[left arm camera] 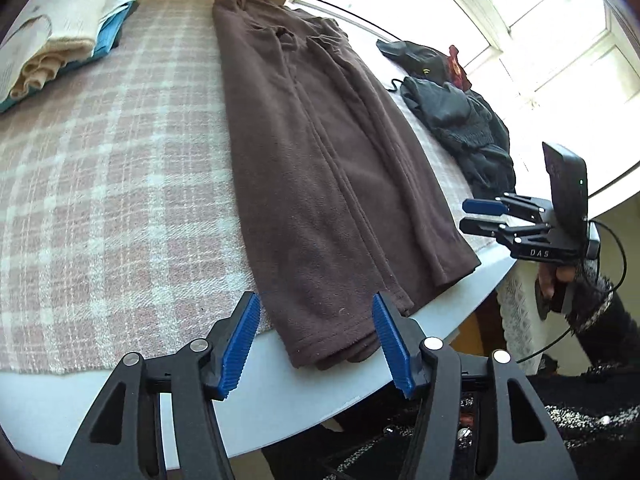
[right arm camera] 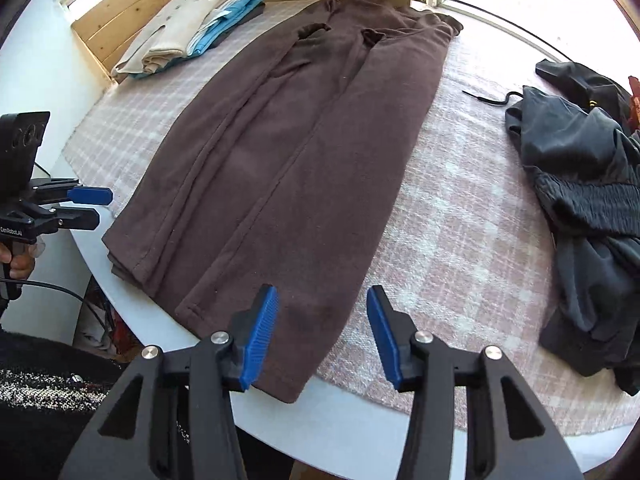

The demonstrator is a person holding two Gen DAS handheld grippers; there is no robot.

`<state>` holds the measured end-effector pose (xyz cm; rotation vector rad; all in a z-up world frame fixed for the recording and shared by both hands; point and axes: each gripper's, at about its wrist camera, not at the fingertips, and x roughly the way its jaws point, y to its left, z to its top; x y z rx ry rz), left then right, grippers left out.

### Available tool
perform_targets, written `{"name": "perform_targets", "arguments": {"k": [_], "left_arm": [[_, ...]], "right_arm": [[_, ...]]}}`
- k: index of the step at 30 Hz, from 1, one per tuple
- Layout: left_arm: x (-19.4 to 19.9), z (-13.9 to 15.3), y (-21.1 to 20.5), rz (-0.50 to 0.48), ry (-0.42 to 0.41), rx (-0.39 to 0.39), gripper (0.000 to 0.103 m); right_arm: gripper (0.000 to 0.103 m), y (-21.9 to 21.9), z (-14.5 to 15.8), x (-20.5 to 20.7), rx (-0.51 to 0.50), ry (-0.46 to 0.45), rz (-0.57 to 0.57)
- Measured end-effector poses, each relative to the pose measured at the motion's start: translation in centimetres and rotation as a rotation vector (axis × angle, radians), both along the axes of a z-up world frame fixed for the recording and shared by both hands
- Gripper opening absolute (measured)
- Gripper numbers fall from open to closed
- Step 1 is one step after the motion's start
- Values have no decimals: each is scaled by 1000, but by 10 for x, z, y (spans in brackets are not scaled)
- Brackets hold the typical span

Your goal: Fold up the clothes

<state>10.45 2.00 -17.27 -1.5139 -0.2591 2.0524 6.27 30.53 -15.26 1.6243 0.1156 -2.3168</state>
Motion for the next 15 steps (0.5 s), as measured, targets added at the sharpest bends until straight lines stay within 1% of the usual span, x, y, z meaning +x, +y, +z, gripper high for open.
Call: {"name": "perform_targets", "arguments": {"k": [6,10,15], "left_arm": [[3,-17,17,32,-66,-71,56],[8,-16,32,25,-47,-138,56],[12,-15,48,22,-40,-228,52]], "right_arm": [[46,6,-24,3,-15,-43,-14],[46,13,-26,6,-55,-50,-39],[47,19,-26,7,-76,-59,-42]]}}
